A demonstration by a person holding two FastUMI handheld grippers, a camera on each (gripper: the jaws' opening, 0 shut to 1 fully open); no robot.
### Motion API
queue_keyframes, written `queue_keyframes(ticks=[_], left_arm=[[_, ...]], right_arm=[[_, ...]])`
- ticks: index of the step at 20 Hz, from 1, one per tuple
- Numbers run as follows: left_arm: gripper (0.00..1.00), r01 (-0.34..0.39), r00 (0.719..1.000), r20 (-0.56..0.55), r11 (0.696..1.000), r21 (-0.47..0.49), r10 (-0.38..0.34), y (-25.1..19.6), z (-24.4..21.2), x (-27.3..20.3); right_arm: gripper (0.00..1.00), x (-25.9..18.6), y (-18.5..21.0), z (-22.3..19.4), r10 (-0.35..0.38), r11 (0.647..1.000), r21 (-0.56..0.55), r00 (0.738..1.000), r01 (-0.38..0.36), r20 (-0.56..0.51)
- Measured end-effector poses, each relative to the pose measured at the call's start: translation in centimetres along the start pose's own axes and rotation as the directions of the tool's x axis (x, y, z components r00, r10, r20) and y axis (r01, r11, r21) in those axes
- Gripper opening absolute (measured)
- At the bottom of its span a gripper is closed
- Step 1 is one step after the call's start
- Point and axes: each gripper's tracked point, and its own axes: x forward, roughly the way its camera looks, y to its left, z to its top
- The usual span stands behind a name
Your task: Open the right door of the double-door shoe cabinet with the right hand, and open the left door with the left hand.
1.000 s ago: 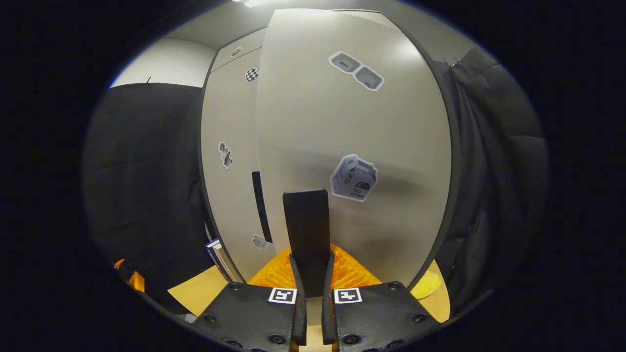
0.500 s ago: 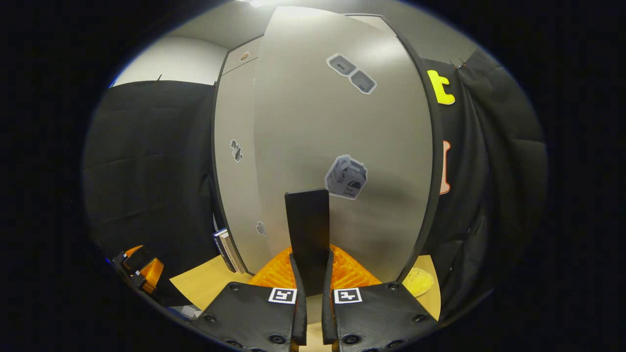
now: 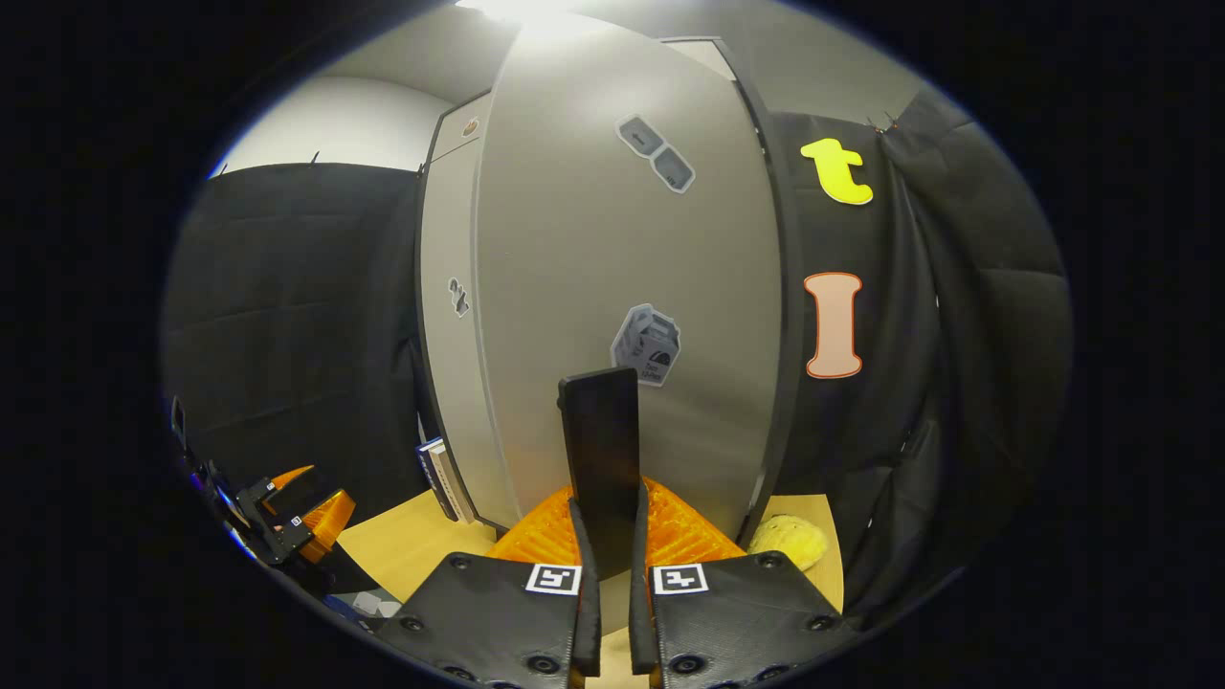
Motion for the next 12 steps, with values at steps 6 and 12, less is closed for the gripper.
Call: queue_keyframes(ticks=[6, 12], left_arm=[[0.9, 0.025, 1.0, -0.005, 1.0, 0.003, -0.025, -2.4, 0.0, 0.0], [0.92, 0.047, 0.999, -0.017, 0.999, 0.0, -0.047, -4.2, -0.4, 0.2]], right_arm=[[0.13, -0.7, -1.1, 0.1, -0.018, 1.0, -0.005, 1.0, 0.018, 0.015], [0.13, -1.0, -2.4, 0.1, -0.054, 0.999, -0.004, 0.998, 0.054, 0.037]])
